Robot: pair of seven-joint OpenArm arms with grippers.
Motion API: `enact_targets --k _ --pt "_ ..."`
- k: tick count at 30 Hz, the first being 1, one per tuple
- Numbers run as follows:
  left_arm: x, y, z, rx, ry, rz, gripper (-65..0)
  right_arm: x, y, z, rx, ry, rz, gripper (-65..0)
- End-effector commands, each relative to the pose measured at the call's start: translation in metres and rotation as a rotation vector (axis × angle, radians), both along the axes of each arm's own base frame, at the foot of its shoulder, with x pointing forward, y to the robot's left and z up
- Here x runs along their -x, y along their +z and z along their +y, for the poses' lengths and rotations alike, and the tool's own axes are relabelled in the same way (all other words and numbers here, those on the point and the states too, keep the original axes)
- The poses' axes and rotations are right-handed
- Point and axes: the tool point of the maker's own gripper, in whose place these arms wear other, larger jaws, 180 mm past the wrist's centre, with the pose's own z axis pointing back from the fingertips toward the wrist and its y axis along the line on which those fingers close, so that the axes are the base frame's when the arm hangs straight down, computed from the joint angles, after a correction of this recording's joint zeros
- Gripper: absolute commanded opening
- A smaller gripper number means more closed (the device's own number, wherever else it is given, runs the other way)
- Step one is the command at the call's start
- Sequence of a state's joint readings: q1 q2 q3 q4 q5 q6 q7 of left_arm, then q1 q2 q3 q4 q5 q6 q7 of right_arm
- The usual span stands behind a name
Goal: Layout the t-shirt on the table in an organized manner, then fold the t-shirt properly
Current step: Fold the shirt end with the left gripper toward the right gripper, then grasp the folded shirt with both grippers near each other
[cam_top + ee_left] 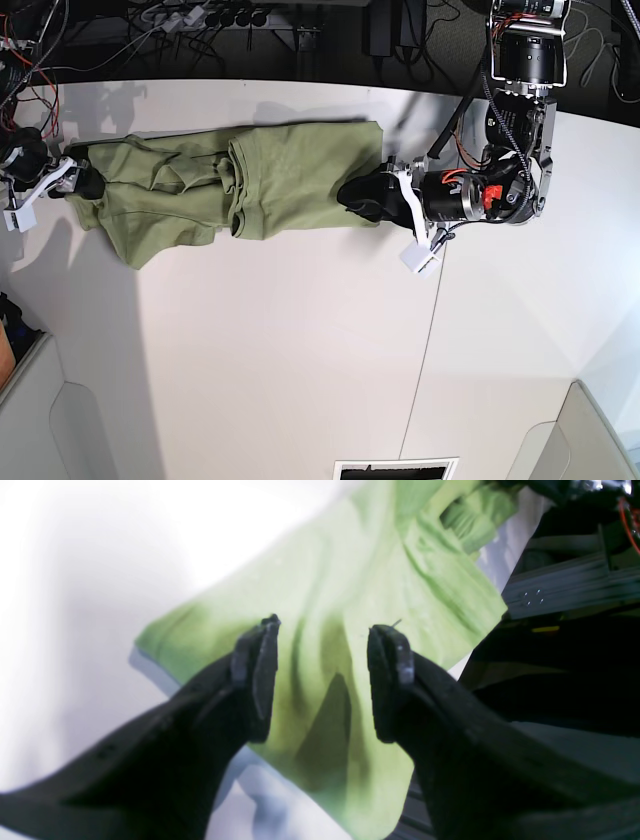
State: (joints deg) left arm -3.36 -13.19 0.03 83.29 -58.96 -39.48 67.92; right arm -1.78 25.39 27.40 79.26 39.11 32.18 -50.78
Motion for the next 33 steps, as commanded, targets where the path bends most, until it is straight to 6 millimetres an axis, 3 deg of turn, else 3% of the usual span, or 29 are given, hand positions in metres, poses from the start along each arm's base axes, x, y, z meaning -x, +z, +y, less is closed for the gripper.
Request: enact_targets --k 1,5,10,12,15,16,21,25,28,33 --pt "-0.011 0.014 0.000 0.018 0.002 -0.054 -33.4 -0.004 0.008 -0.001 0.010 0.027 -0.023 -20.3" --pt "-0.012 0.015 0.000 0.022 0.005 -0.057 -33.4 0.005 -0.003 0.014 -0.004 0.070 0.012 -20.5" --pt "-0.014 0.017 0.002 0.028 0.017 -0.060 -33.4 0.002 -0.001 0.020 -0.021 0.079 0.004 -22.5" --pt "-0.019 0.022 0.009 0.052 0.050 -0.069 -33.5 0.002 -0.001 0.020 -0.021 0.078 0.002 -34.9" --pt "-0.029 0.030 0.028 0.069 0.124 -0.090 -33.5 0.001 -0.001 0.019 -0.021 0.074 0.002 -61.4" --pt "-0.032 0.032 0.035 0.070 0.149 -0.096 -33.5 0.001 -0.001 0.019 -0.021 0.074 -0.001 -65.0" --pt "-0.036 0.033 0.066 0.014 0.191 -0.110 -33.5 -0.007 0.006 0.012 0.001 0.057 -0.048 -65.0" --pt "-0.027 0.023 0.087 -0.054 0.192 -0.089 -33.5 -0.016 0.017 -0.001 0.010 0.017 -0.093 -65.0" --pt "-0.014 0.012 0.090 -0.056 0.204 -0.060 -33.5 -0.025 0.027 -0.006 0.008 -0.002 -0.124 -65.0" --pt "0.012 -0.016 0.081 -0.066 0.236 -0.021 -33.5 -0.039 0.048 0.008 -0.022 0.025 -0.184 -65.0"
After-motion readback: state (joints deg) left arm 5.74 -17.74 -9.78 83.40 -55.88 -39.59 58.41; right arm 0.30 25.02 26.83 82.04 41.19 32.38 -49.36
